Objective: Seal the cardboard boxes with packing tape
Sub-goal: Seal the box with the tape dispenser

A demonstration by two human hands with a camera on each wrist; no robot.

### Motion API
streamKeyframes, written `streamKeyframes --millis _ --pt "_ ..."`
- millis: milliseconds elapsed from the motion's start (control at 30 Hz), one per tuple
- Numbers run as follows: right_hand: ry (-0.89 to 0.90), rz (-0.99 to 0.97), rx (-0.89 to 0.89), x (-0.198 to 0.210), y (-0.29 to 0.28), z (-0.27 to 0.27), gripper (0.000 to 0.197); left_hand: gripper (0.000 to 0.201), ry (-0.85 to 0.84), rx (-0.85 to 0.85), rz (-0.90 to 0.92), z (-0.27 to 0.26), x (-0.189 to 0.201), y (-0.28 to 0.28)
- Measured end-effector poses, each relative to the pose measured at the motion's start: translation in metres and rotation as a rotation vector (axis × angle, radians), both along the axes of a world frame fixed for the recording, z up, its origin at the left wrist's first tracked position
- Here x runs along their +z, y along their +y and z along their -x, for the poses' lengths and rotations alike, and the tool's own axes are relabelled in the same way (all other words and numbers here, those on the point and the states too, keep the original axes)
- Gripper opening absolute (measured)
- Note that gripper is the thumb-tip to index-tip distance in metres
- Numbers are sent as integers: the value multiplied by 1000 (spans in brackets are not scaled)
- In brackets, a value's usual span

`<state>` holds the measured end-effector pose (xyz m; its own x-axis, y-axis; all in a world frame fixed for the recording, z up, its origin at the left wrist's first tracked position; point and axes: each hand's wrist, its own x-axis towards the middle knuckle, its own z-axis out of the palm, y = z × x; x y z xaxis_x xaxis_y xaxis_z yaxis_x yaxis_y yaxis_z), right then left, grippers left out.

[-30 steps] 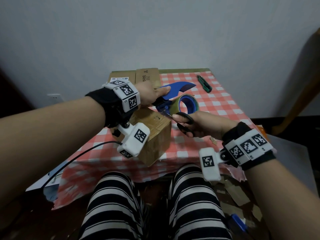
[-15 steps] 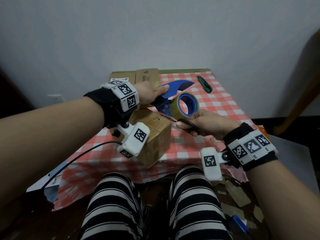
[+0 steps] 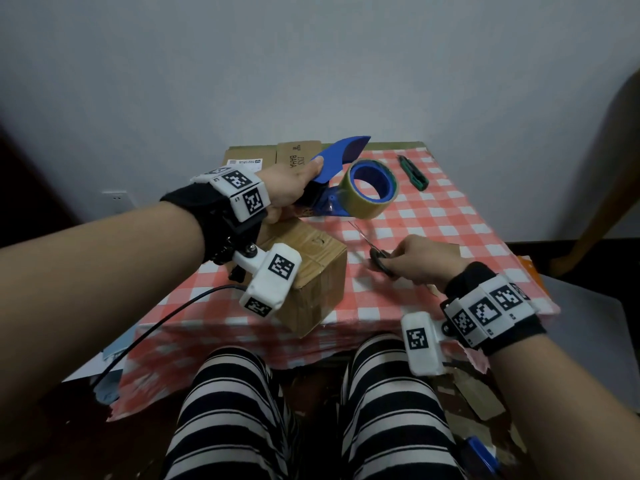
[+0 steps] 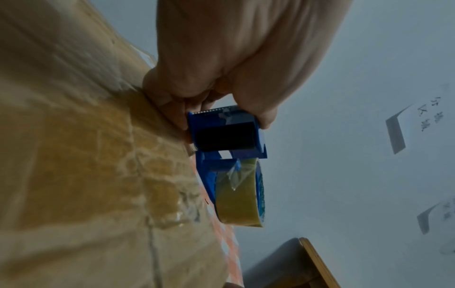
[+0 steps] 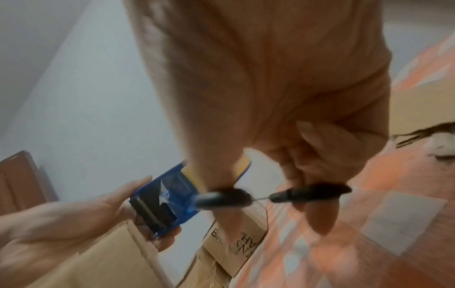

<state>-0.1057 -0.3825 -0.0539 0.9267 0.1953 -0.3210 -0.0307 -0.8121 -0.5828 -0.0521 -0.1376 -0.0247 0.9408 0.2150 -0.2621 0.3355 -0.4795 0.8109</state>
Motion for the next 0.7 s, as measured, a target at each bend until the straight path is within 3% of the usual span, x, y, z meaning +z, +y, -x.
streamKeyframes --millis 267,433,600,700 --pt "-178 -39 -143 -20 10 -16 40 125 2 44 97 11 6 -2" --pt "-187 -110 -186 -28 14 -18 40 55 -14 0 183 31 27 -17" --pt "-102 -216 -191 -32 13 -21 14 57 -13 10 211 31 27 -15" --pt "-60 -252 -168 -32 11 -20 24 52 -15 9 223 32 27 -16"
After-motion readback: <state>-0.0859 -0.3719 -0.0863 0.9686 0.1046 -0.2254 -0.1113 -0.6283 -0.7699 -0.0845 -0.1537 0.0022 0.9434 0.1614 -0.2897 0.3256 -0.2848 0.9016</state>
